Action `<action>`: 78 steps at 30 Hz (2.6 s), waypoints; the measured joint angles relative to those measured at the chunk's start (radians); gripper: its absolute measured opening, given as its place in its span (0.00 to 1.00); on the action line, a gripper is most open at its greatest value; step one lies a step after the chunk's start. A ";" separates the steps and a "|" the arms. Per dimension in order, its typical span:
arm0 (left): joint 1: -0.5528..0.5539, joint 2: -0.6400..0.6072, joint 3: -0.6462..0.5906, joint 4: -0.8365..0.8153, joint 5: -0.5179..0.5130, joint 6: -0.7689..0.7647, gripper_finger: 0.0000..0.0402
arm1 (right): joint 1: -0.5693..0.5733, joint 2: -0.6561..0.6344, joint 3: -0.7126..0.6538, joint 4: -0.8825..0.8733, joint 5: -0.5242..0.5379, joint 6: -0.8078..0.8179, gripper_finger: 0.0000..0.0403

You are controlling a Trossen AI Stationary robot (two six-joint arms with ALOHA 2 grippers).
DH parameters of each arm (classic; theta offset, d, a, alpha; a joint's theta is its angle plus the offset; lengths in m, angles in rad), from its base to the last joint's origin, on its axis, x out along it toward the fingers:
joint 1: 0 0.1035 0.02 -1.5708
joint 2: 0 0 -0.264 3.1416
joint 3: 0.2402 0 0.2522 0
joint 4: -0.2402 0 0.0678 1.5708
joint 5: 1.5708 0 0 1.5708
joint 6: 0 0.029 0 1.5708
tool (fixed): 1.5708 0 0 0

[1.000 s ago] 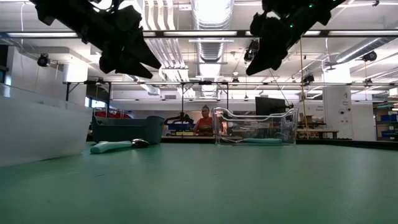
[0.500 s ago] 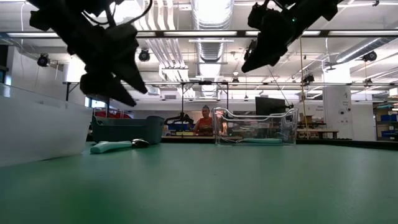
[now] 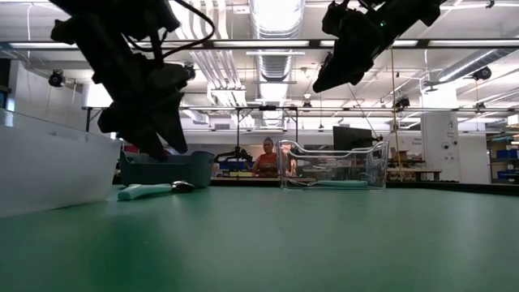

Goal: Sort silverware by color (type)
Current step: Put the light blue spoon into the transparent bin

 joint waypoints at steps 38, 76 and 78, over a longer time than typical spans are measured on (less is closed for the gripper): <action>0.025 0.241 0.197 -0.214 -0.185 -0.045 0.64 | 0.033 0.000 -0.016 0.002 -0.001 0.029 0.16; 0.025 0.242 0.090 -0.068 -0.233 -0.084 0.64 | 0.033 0.000 -0.065 0.078 -0.001 0.043 0.16; 0.025 0.242 0.081 -0.047 -0.237 -0.084 0.64 | 0.033 0.000 -0.065 0.078 -0.001 0.043 0.16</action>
